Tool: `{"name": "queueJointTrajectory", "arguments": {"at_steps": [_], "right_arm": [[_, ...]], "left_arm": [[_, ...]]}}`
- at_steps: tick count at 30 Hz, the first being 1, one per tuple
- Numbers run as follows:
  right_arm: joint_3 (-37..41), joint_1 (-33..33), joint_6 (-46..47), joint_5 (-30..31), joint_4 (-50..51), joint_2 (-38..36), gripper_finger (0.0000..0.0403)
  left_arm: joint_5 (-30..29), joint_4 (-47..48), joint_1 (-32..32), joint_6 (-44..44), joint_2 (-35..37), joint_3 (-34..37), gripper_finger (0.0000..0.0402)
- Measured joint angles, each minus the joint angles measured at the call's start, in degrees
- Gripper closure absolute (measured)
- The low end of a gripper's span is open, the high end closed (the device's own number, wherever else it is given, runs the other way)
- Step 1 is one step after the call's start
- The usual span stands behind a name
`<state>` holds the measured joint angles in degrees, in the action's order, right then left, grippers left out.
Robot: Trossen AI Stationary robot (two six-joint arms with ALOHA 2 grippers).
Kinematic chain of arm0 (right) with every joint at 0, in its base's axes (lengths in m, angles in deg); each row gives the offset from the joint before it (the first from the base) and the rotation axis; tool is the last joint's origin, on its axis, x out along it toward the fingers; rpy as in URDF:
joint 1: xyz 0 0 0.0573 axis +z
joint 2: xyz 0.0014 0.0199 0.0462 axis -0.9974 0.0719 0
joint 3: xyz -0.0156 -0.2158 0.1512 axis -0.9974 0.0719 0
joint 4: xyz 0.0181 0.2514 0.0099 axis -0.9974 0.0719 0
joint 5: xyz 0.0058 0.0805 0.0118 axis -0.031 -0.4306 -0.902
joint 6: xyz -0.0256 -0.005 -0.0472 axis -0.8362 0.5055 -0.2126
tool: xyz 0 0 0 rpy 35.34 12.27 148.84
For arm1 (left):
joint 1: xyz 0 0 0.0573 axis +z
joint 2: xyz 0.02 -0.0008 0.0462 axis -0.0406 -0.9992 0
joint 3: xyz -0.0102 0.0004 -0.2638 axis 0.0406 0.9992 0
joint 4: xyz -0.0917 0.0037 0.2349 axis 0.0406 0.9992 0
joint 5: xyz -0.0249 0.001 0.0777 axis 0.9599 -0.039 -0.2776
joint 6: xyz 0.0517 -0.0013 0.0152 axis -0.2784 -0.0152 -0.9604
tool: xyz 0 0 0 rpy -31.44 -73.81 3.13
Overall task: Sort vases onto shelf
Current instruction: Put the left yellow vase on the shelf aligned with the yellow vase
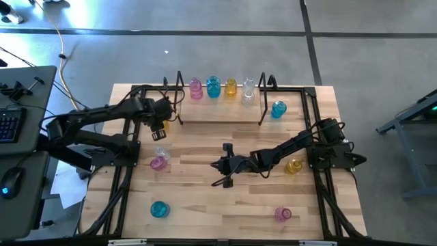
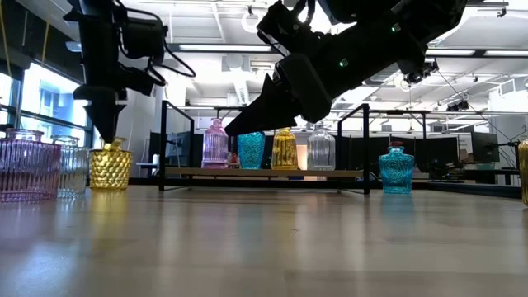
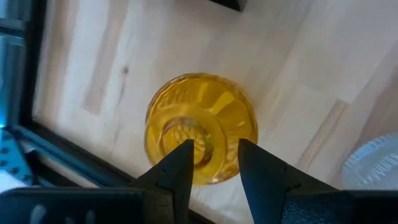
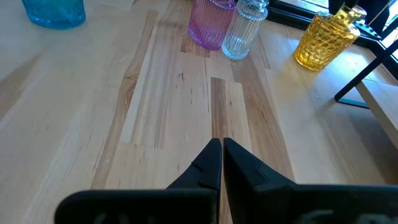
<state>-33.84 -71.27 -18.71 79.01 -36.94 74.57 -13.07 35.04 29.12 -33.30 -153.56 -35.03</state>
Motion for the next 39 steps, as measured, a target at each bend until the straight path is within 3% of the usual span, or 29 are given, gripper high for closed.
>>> {"name": "queueJointTrajectory", "arguments": {"at_steps": [12, 21, 26, 30, 35, 39], "right_arm": [[0.0, 0.0, 0.0, 0.0, 0.9, 0.0, 0.0403], [0.0, 0.3, 0.0, 0.0, 4.0, -0.4, 0.0403], [0.0, 2.7, 0.1, 1.1, 9.9, -2.9, 0.0403], [0.0, 5.7, 1.4, 5.2, 14.8, -6.1, 0.0403], [0.0, 9.5, 4.5, 10.2, 20.7, -9.8, 0.0403], [0.0, 11.6, 4.4, 9.5, 22.2, -10.6, 0.0403]], "left_arm": [[-0.4, 1.0, 0.3, -3.5, -1.5, 0.0, 0.0365], [-3.1, 9.0, -2.7, -0.7, 2.7, -4.2, 0.0368], [-2.2, 9.8, -9.9, 4.4, 4.4, -8.7, 0.0369], [-2.0, 10.1, -18.6, 9.0, 3.5, -12.1, 0.0369], [-2.0, 7.9, -28.6, 13.4, 0.1, -15.9, 0.0369], [-0.3, 2.6, -33.7, 14.5, -5.5, -18.5, 0.0369]]}}
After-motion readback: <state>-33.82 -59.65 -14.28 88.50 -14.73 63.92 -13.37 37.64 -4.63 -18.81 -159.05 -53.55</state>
